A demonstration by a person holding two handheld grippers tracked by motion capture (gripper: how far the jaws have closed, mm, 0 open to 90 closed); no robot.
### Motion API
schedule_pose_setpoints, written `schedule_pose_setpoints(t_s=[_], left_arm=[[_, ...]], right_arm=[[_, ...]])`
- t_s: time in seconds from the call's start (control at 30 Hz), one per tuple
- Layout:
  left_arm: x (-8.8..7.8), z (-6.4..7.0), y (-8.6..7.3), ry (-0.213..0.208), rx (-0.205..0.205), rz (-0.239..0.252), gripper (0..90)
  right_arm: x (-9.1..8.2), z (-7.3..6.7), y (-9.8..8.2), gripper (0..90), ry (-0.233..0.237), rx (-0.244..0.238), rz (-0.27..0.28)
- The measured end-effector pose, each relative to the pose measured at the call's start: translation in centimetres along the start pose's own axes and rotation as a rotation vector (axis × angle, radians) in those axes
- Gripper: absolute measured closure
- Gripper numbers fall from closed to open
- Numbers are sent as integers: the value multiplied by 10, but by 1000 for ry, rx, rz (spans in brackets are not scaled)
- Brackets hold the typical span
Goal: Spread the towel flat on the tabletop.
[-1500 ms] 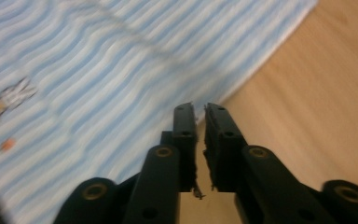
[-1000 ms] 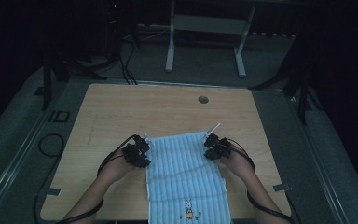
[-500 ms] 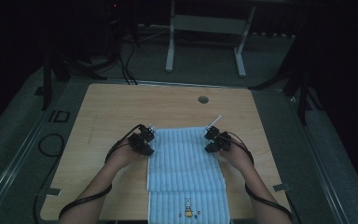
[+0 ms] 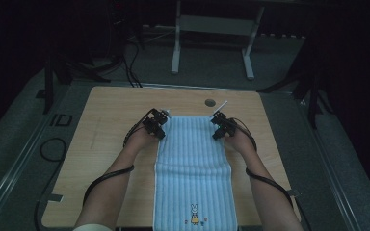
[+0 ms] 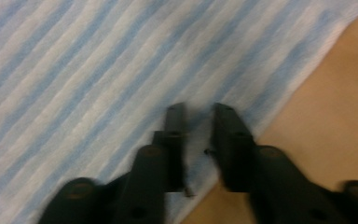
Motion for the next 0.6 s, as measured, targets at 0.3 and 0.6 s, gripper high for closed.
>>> schedule_pose_setpoints(t_s=[0.3,0.6], left_arm=[[-37,30,-17,-74,98,73,633],[-32,65,-60,-151,170,46,632]], right_arm=[[-20,-10,-16,787,87,-13,63],[-16,-49,-54,798,66,-99,-15]])
Point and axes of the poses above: each handheld gripper's, and its own axes: x roughly forward along the jaws, y roughly out of its top, z roughly to its right, the point moved 2 cm from there along x, roughly forward along the jaws, and after that the axes turned 8 degrees about -z, right-handed, at the moved point
